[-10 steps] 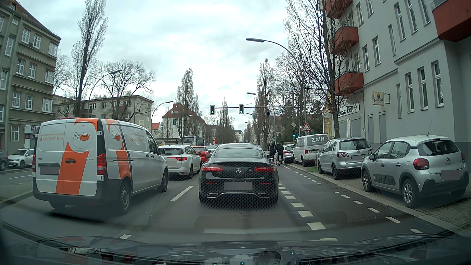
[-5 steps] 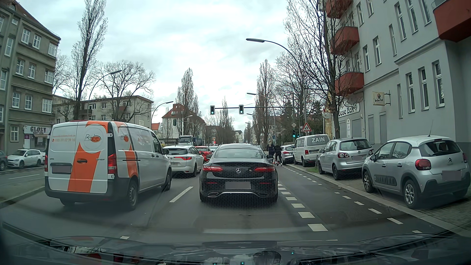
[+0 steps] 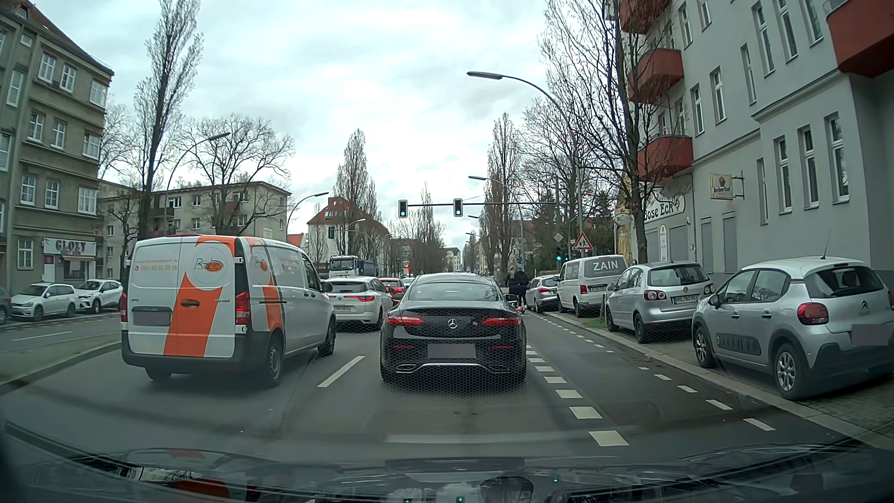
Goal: Follow the waypoints while adhering to traffic rules and regulations
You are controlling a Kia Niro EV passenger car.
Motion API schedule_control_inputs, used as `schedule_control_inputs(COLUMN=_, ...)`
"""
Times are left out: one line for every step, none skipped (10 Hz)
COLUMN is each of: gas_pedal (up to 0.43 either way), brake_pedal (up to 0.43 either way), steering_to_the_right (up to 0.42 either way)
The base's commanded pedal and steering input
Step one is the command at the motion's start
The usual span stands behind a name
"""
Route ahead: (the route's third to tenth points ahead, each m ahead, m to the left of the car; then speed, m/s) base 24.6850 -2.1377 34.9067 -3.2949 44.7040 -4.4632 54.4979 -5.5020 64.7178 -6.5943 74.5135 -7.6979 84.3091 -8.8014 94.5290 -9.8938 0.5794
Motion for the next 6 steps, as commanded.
schedule_control_inputs(gas_pedal=0.0, brake_pedal=0.018, steering_to_the_right=-0.005)
schedule_control_inputs(gas_pedal=0.0, brake_pedal=0.012, steering_to_the_right=-0.005)
schedule_control_inputs(gas_pedal=0.0, brake_pedal=0.018, steering_to_the_right=-0.005)
schedule_control_inputs(gas_pedal=0.0, brake_pedal=0.018, steering_to_the_right=-0.005)
schedule_control_inputs(gas_pedal=0.0, brake_pedal=0.012, steering_to_the_right=-0.005)
schedule_control_inputs(gas_pedal=0.0, brake_pedal=0.018, steering_to_the_right=-0.005)
